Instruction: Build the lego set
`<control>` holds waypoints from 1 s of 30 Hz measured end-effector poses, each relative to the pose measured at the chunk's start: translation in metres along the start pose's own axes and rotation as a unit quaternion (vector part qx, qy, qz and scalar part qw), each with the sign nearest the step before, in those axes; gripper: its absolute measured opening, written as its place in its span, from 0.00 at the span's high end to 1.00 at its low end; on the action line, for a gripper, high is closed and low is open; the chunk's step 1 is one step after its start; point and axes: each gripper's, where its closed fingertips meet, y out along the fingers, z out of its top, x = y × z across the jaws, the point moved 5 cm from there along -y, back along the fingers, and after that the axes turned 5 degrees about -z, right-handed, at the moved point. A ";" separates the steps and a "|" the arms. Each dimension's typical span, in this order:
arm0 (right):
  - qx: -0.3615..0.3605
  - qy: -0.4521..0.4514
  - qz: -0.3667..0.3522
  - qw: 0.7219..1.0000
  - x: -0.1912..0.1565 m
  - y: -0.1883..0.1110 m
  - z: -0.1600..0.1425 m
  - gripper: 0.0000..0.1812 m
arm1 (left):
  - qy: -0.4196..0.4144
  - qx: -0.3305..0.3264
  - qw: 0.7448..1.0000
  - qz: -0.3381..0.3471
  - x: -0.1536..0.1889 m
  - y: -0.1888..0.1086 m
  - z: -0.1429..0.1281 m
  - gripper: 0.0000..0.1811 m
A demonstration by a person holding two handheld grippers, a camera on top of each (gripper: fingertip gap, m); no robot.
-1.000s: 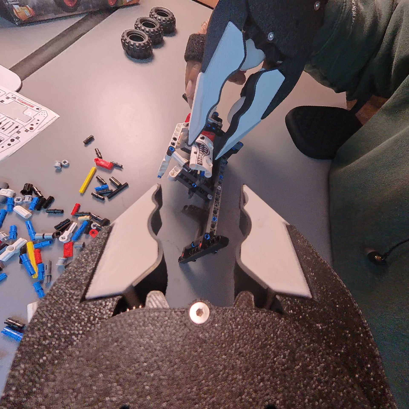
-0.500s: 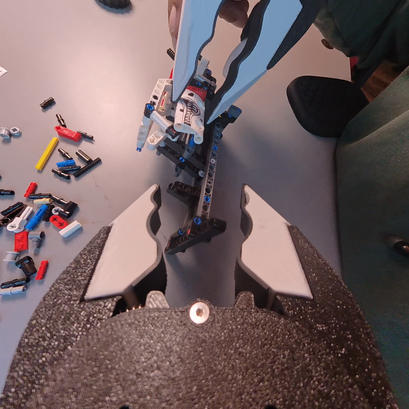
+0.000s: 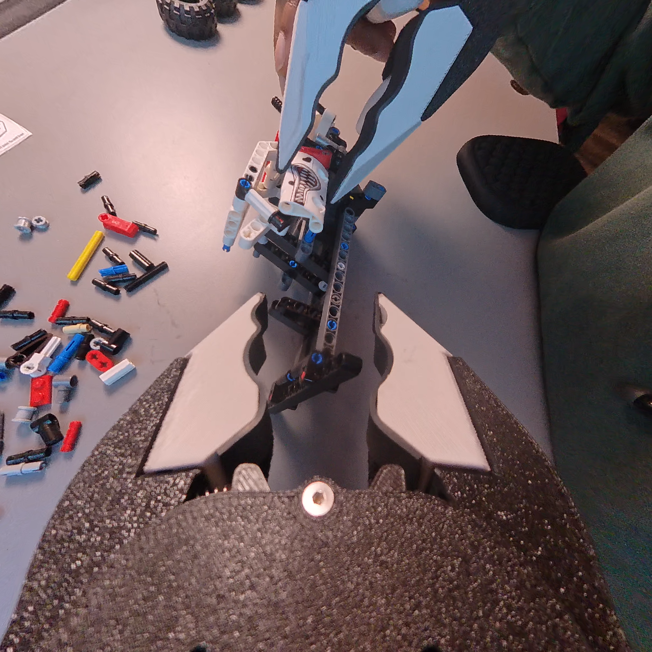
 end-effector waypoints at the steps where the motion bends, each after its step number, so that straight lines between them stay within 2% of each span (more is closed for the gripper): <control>1: 0.002 0.002 0.000 1.000 0.000 0.000 0.000 0.85 | 0.002 0.003 1.000 0.003 0.000 0.000 0.001 0.67; 10: 0.013 0.007 0.000 1.000 0.000 -0.001 -0.002 0.85 | 0.007 0.052 0.999 0.005 0.003 -0.014 0.018 0.74; 16: 0.027 0.016 0.009 0.999 -0.001 -0.001 0.002 0.83 | 0.014 0.041 0.999 0.005 0.006 -0.008 0.016 0.74; 22: 0.033 0.032 0.008 0.999 0.000 0.000 0.002 0.89 | 0.018 0.040 0.999 0.010 0.005 -0.006 0.014 0.75; 27: 0.049 0.010 -0.038 0.998 -0.002 -0.006 0.010 0.93 | 0.022 0.070 0.997 0.024 0.008 -0.021 0.032 0.79; 30: 0.062 -0.002 -0.073 0.995 -0.003 -0.010 0.013 0.95 | -0.016 0.086 0.996 -0.004 0.009 -0.029 0.046 0.81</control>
